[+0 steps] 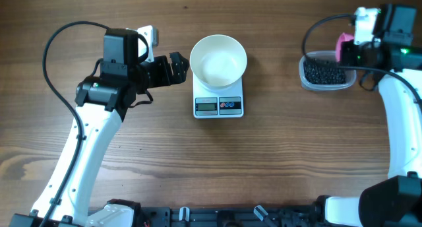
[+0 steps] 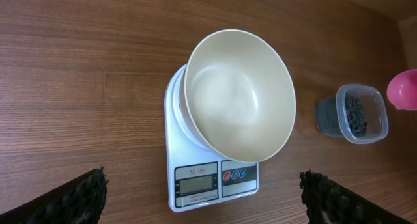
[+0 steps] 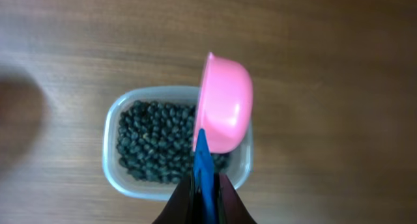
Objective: Scoop item into bowl and weigh 150g on scale
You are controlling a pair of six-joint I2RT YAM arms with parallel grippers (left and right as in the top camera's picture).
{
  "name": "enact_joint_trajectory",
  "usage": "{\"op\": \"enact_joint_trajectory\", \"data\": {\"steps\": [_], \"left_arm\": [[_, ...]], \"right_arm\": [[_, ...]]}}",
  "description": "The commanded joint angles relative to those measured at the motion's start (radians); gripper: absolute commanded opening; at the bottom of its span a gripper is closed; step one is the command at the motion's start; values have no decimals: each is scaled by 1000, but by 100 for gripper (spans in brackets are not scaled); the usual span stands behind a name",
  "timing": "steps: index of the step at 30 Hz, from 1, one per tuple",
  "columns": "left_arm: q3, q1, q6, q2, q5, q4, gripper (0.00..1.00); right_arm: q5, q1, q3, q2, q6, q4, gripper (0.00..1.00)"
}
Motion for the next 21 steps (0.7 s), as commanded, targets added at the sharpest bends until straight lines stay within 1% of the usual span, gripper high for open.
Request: {"op": "enact_joint_trajectory", "data": {"steps": [1,4,7,10,12,17,19,21], "left_arm": [[16,-1,24,30,-9,-8,100],[16,-1,24,59,-9,-23,100],[16,-1,24,72,-9,-22,100],[16,-1,24,72,-9,-21,100],[16,-1,24,72,-9,-22,100],[16,-1,24,72,-9,-21,100],[16,-1,24,72,-9,-21,100],[16,-1,24,72,-9,-18,100]], "right_arm": [[113,66,33,4,-200,-50,4],[130,69,32,50,-198,-76,4],[193,68,32,138,-192,-93,4],[189,68,32,222,-166,-91,4],[168,68,32,280,-116,-92,4],[-151,31,44,295,-111,-98,4],[-277,-19,47,295,-71,-115,4],[-346,-85,47,295,-29,-111,4]]}}
